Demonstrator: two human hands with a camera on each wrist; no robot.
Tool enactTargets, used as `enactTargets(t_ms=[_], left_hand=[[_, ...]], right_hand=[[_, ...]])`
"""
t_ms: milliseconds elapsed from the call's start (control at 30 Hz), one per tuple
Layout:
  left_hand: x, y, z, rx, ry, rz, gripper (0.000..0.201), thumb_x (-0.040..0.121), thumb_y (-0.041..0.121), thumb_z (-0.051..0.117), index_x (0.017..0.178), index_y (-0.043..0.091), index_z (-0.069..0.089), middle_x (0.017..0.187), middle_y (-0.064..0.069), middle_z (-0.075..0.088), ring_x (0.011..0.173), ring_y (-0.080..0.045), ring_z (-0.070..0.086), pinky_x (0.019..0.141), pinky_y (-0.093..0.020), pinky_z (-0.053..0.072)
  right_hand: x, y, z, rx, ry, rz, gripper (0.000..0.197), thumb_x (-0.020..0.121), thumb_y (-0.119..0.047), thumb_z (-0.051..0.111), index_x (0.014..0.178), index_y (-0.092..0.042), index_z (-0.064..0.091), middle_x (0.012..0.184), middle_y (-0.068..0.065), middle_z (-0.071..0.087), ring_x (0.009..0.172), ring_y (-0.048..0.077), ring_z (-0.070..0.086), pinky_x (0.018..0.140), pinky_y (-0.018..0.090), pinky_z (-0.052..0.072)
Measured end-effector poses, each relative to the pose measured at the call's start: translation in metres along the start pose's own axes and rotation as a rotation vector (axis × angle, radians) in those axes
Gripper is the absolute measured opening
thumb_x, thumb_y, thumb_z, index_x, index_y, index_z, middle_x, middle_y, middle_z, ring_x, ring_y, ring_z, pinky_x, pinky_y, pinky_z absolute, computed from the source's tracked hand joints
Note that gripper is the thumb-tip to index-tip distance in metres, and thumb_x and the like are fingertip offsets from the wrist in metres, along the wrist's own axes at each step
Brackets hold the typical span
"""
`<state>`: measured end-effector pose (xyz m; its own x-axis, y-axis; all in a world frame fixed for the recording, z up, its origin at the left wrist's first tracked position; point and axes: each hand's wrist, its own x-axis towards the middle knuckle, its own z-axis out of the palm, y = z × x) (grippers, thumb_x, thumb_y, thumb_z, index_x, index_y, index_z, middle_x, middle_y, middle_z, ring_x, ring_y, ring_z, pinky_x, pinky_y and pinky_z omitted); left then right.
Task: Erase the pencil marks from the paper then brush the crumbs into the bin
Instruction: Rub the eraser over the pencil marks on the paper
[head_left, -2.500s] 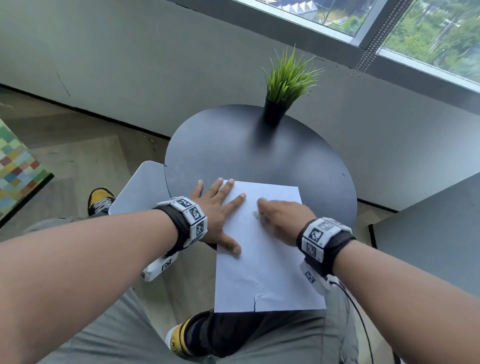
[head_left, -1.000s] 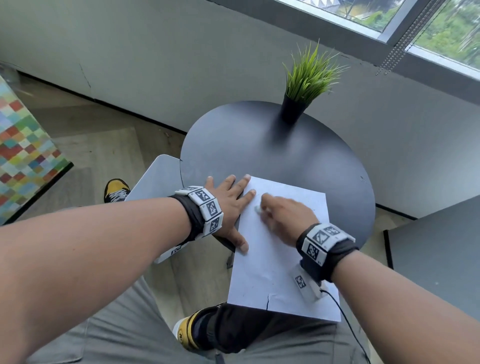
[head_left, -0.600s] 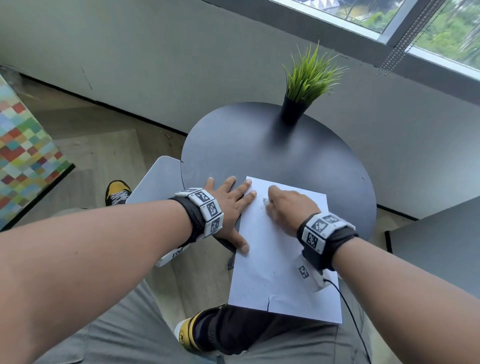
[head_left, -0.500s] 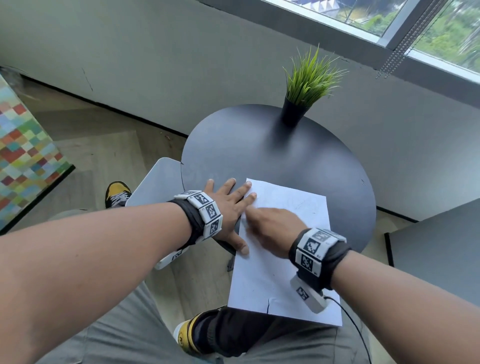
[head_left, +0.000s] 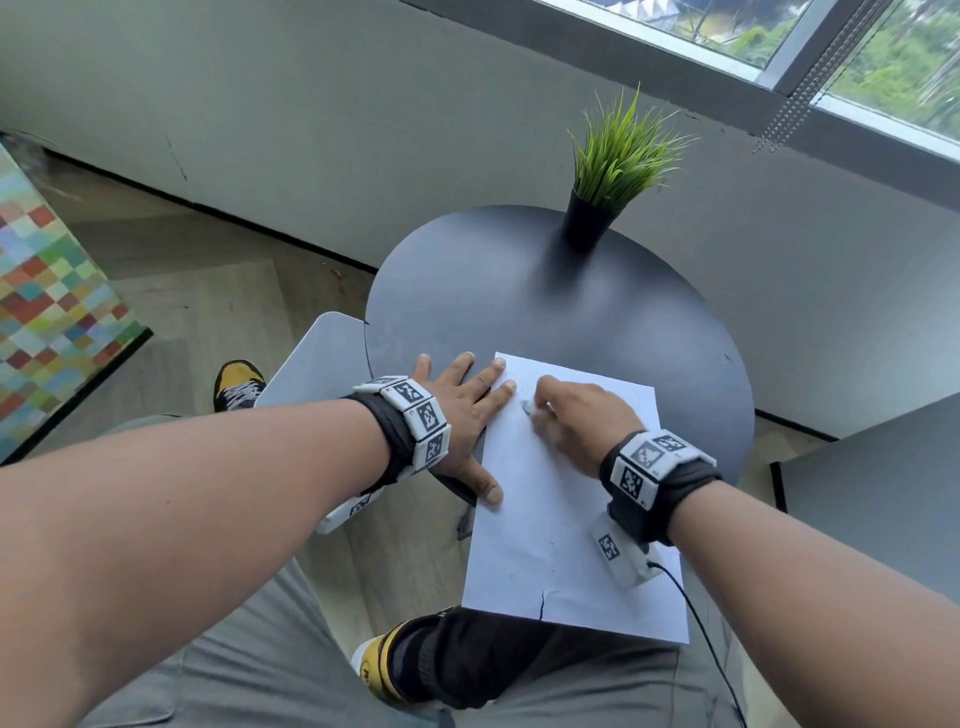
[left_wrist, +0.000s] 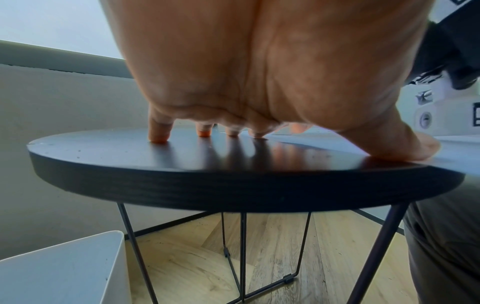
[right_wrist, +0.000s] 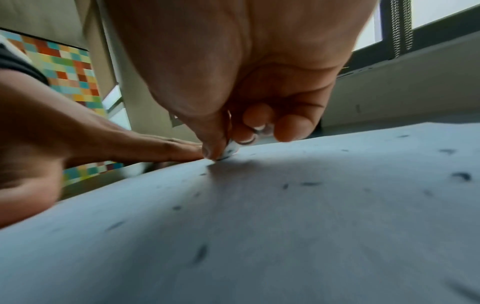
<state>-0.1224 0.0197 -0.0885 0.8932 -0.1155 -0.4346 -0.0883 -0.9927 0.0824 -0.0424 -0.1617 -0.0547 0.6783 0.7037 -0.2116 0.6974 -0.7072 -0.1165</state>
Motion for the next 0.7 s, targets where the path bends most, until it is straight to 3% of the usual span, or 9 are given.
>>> enactTargets(t_ms=[133,200,300,433,500,600,700], left_hand=[[-0.001,0.000,-0.003,0.007,-0.015,-0.001,0.144,0.052,0.103,0.046,0.159,0.029,-0.016,0.166,0.004,-0.025,0.154,-0.034,-0.014,0.115,-0.071,0.008],[0.000,0.000,-0.004,0.007,-0.014,-0.001,0.144,0.052,0.104,0.045,0.158,0.030,-0.017,0.166,0.004,-0.025,0.154,-0.034,-0.014,0.114,-0.071,0.009],[0.001,0.001,-0.002,0.009,-0.010,-0.002,0.144,0.051,0.104,0.045,0.158,0.030,-0.016,0.167,0.005,-0.023,0.154,-0.034,-0.012,0.113,-0.071,0.011],[0.000,0.003,-0.001,0.015,-0.006,-0.019,0.143,0.053,0.103,0.048,0.159,0.029,-0.015,0.167,0.004,-0.023,0.154,-0.034,-0.012,0.113,-0.072,0.010],[0.001,0.002,-0.003,0.007,-0.012,-0.018,0.145,0.052,0.103,0.048,0.159,0.029,-0.016,0.166,0.004,-0.024,0.154,-0.035,-0.013,0.114,-0.072,0.008],[0.000,0.003,-0.004,-0.006,-0.013,-0.010,0.146,0.050,0.103,0.048,0.159,0.029,-0.014,0.167,0.004,-0.023,0.153,-0.035,-0.013,0.114,-0.073,0.008],[-0.001,0.003,-0.003,-0.004,-0.024,-0.016,0.147,0.049,0.104,0.048,0.159,0.029,-0.015,0.166,0.004,-0.025,0.153,-0.034,-0.014,0.114,-0.072,0.008]], right_hand=[[-0.024,-0.021,0.008,0.008,-0.188,-0.298,0.018,0.097,-0.039,0.043,0.093,-0.023,0.047,0.092,-0.001,0.062,0.085,0.028,0.058,0.072,0.042,0.050],[-0.017,-0.012,0.002,0.008,-0.183,-0.232,0.019,0.096,-0.043,0.041,0.097,-0.026,0.050,0.097,-0.003,0.063,0.089,0.025,0.058,0.074,0.041,0.050],[-0.010,0.001,-0.002,-0.012,-0.048,-0.118,0.025,0.097,-0.045,0.038,0.097,-0.023,0.050,0.094,-0.001,0.062,0.087,0.028,0.058,0.073,0.040,0.050],[-0.028,-0.021,0.011,0.006,-0.189,-0.370,0.010,0.098,-0.035,0.047,0.094,-0.026,0.047,0.090,-0.006,0.058,0.081,0.022,0.055,0.070,0.040,0.048],[-0.022,-0.013,0.005,0.026,-0.212,-0.301,0.007,0.097,-0.034,0.049,0.099,-0.027,0.050,0.096,-0.006,0.061,0.085,0.021,0.056,0.073,0.039,0.048],[-0.015,0.007,-0.002,0.034,-0.041,-0.122,0.022,0.098,-0.043,0.042,0.097,-0.022,0.047,0.092,0.000,0.063,0.085,0.029,0.057,0.073,0.040,0.049],[-0.033,-0.005,0.006,-0.006,-0.157,-0.291,0.020,0.098,-0.042,0.041,0.093,-0.023,0.041,0.086,-0.002,0.059,0.079,0.028,0.054,0.070,0.042,0.048]])
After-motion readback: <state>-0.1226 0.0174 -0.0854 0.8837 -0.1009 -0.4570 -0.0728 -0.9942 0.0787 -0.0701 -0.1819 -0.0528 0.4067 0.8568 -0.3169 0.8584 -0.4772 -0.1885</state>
